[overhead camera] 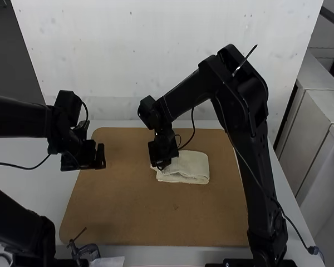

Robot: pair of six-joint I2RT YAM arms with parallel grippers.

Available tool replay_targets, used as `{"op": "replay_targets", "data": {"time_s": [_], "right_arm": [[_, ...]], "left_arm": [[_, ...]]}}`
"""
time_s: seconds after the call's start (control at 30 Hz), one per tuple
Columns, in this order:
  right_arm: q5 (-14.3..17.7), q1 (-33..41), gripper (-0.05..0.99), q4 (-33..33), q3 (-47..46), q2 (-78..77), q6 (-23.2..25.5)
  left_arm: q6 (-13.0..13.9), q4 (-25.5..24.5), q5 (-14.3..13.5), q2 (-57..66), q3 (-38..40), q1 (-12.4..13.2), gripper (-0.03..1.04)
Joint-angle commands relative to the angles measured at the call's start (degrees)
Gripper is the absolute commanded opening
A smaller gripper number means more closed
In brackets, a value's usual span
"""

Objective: Fold the towel.

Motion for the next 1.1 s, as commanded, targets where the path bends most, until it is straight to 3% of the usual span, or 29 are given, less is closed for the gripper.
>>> {"op": "replay_targets", "data": {"time_s": [0.0, 0.07, 0.37, 0.57, 0.67, 0.93, 1.07], "right_arm": [[0.95, 1.82, 0.01, -0.24, 2.97, 0.49, 0.03], [2.18, 1.99, 0.02, -0.06, 3.23, 0.49, -0.06], [2.09, 1.47, 0.03, -0.41, 3.76, 0.05, -0.23], [1.74, -1.61, 0.56, -3.49, 5.08, -5.93, -0.5], [1.47, -3.81, 0.91, -5.07, 4.9, -8.91, -0.5], [1.65, -11.54, 0.96, -4.28, -2.66, -16.47, -1.55], [1.65, -16.99, 0.96, -0.41, -10.74, -23.59, -3.31]], "left_arm": [[0.22, 0.67, 0.41, -0.04, -0.58, 0.55, 1.0], [0.22, 1.19, 0.41, 0.05, -0.75, 0.55, 1.0], [0.22, 2.07, 0.41, 0.84, -1.46, 0.73, 1.0], [0.49, 2.16, 0.68, -0.57, -1.19, 0.73, 1.0], [0.49, 1.9, 0.85, -1.8, -0.75, 0.73, 1.0], [0.57, 1.72, 0.59, -3.38, 1.36, 1.17, 1.0], [1.01, 1.19, 0.5, -3.99, 1.71, 2.31, 1.0]]}}
